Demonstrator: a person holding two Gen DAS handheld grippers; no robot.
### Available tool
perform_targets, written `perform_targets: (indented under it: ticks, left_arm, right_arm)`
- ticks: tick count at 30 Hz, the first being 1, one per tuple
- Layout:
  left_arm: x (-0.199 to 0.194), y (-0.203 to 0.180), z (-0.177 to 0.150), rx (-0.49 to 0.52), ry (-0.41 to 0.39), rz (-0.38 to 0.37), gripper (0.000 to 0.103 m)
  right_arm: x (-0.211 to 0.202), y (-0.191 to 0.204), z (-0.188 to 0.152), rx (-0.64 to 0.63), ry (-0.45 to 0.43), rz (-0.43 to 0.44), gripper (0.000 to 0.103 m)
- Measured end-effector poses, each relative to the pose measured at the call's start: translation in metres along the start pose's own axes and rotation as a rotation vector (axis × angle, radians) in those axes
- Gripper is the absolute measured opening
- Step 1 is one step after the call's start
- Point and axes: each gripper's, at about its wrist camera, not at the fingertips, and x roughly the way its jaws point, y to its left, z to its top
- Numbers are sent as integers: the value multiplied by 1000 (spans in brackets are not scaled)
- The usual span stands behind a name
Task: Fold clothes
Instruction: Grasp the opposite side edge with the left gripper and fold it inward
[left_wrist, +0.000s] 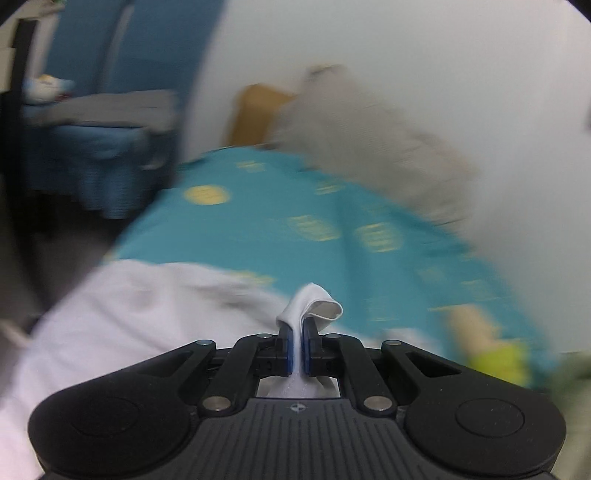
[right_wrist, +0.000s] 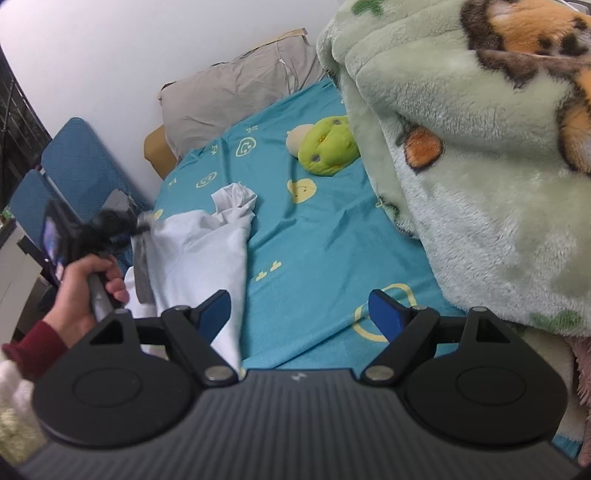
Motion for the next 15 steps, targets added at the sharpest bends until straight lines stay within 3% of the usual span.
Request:
perform_targets:
  ticks: [1, 3, 5, 7, 9, 11, 15]
  left_arm:
    - [13, 6, -4, 0, 36, 40, 7]
    - [26, 18, -15, -27, 78, 47, 10]
    - [25, 26, -26, -41, 87, 38, 33]
    - [14, 28, -34, 1, 100, 38, 39]
    - [-7, 29, -42, 35, 107, 13, 43]
    - [-38, 33, -51, 48, 109, -26, 55]
    - [-122, 21, -92, 121, 122, -64, 60]
  right_arm:
    - [1, 1, 0, -4, 2, -1, 83]
    - [6, 1, 0, -11, 8, -5, 83]
    - [10, 2, 0, -18, 20, -5, 83]
    - [13, 4, -1, -36, 36, 10, 83]
    - [14, 7, -1, -58, 50, 27, 83]
    - [13, 8, 0, -73, 57, 48, 83]
    - [-3, 7, 3, -94, 39, 61, 83]
